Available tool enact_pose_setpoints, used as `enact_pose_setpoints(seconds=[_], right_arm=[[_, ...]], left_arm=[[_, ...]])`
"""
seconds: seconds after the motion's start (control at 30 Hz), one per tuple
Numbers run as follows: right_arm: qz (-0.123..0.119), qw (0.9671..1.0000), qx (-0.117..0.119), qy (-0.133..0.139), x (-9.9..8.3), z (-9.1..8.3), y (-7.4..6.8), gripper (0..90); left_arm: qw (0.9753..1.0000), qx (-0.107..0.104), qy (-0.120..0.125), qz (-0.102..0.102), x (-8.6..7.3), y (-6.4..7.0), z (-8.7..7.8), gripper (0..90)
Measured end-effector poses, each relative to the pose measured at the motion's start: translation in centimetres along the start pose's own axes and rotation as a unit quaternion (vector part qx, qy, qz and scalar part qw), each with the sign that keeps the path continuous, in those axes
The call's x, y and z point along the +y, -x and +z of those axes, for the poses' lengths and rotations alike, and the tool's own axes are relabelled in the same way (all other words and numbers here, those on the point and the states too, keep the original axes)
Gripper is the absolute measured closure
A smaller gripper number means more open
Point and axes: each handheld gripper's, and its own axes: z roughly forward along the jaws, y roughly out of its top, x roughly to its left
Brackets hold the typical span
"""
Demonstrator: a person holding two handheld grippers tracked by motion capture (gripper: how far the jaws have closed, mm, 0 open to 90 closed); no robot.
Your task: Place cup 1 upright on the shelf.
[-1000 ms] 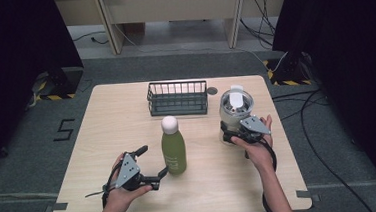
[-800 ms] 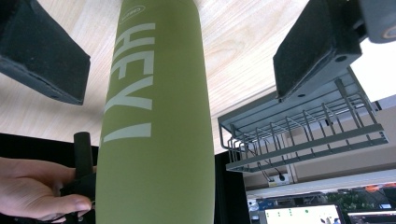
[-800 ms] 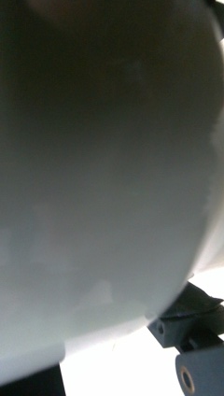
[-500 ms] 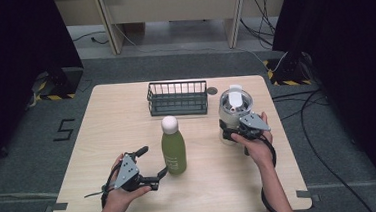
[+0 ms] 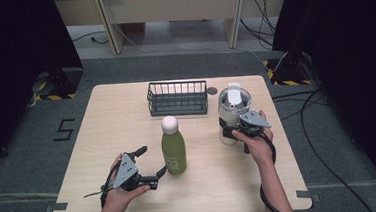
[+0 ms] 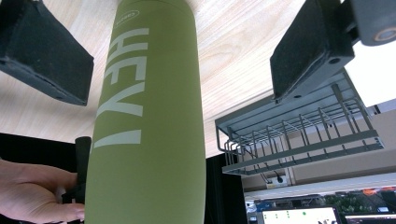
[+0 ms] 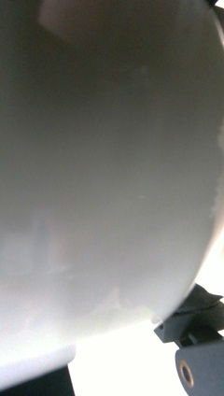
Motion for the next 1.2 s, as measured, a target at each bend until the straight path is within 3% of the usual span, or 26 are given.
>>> enact_pose_setpoints(seconds=[0.3,0.67,1.2], right_arm=[[0.013,0.9999,0.0,0.005,0.3,-0.1,0.1,9.0],[0.014,0.9994,0.006,0.032,2.5,-0.6,-0.4,9.0],[0.008,0.9988,0.021,0.044,5.5,1.2,-1.7,9.0]], left_arm=[[1.0,0.002,0.0,-0.003,-0.1,-0.1,0.0,5.5],[1.0,0.004,0.0,-0.003,-0.1,-0.2,-0.2,5.5],[1.0,0.003,0.001,-0.002,-0.1,-0.2,-0.5,5.8]])
